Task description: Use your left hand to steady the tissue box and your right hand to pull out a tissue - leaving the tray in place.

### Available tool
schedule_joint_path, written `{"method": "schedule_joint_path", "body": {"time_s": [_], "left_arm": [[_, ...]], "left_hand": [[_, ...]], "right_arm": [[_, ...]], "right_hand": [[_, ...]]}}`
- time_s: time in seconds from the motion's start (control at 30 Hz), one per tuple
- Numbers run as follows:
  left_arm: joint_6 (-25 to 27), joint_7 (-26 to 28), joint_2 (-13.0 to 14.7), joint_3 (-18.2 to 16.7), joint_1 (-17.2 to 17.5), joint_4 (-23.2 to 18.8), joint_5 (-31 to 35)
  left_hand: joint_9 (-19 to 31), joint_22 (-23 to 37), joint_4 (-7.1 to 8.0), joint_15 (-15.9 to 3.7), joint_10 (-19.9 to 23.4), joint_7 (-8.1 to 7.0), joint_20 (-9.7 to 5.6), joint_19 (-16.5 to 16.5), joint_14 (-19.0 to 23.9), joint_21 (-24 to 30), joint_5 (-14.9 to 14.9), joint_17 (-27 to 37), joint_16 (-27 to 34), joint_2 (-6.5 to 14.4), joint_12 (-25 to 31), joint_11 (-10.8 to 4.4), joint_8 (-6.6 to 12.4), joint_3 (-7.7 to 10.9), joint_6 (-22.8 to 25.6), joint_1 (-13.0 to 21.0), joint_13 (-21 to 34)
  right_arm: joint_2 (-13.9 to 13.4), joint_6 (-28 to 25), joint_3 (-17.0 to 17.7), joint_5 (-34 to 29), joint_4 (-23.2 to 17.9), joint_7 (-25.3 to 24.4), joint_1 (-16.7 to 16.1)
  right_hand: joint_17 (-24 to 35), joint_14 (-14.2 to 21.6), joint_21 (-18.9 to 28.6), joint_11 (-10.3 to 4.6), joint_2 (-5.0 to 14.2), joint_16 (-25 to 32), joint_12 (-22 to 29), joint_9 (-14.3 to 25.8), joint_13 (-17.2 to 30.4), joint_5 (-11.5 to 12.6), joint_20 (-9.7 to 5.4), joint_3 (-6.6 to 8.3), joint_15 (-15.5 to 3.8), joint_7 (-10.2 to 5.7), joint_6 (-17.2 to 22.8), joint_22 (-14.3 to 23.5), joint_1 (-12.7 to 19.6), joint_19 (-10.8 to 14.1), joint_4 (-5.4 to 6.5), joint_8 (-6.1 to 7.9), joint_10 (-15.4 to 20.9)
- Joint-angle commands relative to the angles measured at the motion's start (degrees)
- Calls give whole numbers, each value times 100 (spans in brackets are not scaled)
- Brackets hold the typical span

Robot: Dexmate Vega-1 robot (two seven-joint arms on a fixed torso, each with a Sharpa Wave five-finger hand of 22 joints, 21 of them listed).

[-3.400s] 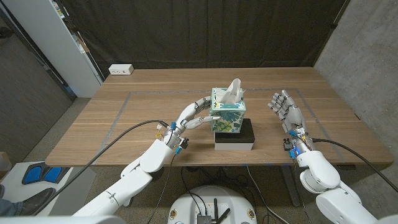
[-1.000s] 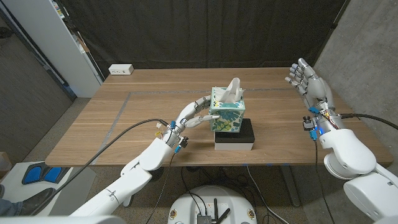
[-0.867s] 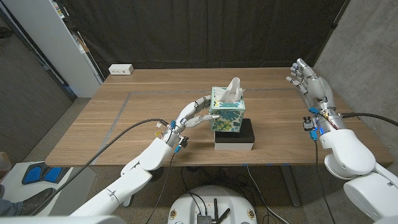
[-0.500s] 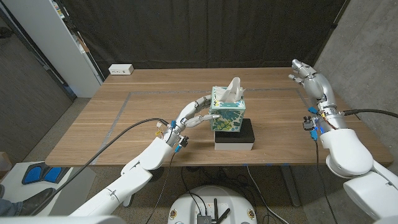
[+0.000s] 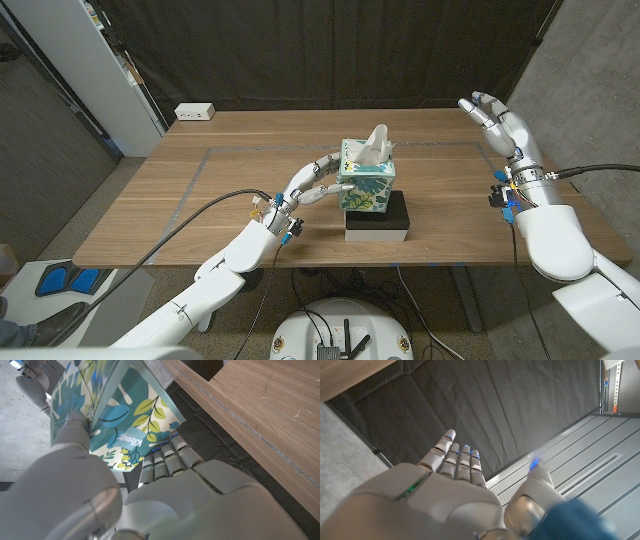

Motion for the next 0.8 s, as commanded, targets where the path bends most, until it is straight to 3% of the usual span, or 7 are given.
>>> {"method": "schedule_joint_path", "body": {"time_s": [0.03,0.53,0.8], "left_arm": [[-8,-9,-11,14,-34,16,31],[16,37,-43,37,-55,48,89],[36,78,-26,17,-29,5,118]], "left_hand": [[23,11,16,-125,41,-13,-24,48,61,-15,53,15,-18,79,-16,-8,-19,-10,62,16,14],[24,14,16,-146,64,-3,-34,77,96,-9,55,16,-13,93,-23,-10,-25,-17,92,25,19],[25,16,18,-150,71,-3,-35,75,93,-12,55,17,-18,97,-27,-40,-31,-23,98,26,22]], "right_arm": [[-27,-496,-52,-1091,-185,32,5],[-194,-956,-63,-2214,-365,230,-44],[-333,-1330,23,-2773,-571,652,-100]], "right_hand": [[0,6,5,14,-18,28,17,18,9,52,42,40,-15,25,52,20,19,-17,-22,41,67],[-10,51,1,8,33,39,42,19,20,83,71,97,-25,23,117,19,112,-25,-46,53,157],[-15,64,10,-12,56,41,35,19,23,95,60,125,-25,10,114,18,161,1,-58,47,154]]}}
